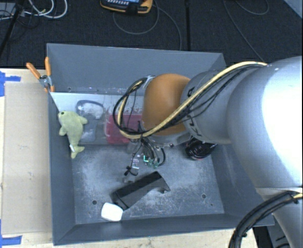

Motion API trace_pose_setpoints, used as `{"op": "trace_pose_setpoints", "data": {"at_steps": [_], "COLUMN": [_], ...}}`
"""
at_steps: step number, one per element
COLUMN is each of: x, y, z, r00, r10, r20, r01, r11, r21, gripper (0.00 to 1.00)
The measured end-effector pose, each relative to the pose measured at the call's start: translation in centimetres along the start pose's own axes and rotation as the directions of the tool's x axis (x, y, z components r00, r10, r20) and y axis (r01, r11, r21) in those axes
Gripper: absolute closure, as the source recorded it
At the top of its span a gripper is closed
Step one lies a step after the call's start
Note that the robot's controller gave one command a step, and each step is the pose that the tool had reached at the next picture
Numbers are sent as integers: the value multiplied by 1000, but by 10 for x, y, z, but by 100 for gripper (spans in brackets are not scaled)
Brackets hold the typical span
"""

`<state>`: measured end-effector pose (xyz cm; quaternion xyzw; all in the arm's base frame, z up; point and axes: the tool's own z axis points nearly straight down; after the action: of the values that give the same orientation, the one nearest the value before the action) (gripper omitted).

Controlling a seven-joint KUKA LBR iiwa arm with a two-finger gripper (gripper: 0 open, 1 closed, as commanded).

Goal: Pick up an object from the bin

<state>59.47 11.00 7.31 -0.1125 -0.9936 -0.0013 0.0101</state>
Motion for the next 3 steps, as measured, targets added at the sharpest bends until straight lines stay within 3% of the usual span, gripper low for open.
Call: {"op": "trace_pose_setpoints", "data": {"at_steps": [1,2,3], "x": [11,18,28], "y": [-3,-28,-50], "z": [2,-26,-36], "r00": [1000,982,934], "r10": [-25,-188,-356], "r20": [6,-1,10], "r01": [25,188,356], "r11": [1000,982,934], "r21": [0,0,3], "gripper": [0,0,0]}}
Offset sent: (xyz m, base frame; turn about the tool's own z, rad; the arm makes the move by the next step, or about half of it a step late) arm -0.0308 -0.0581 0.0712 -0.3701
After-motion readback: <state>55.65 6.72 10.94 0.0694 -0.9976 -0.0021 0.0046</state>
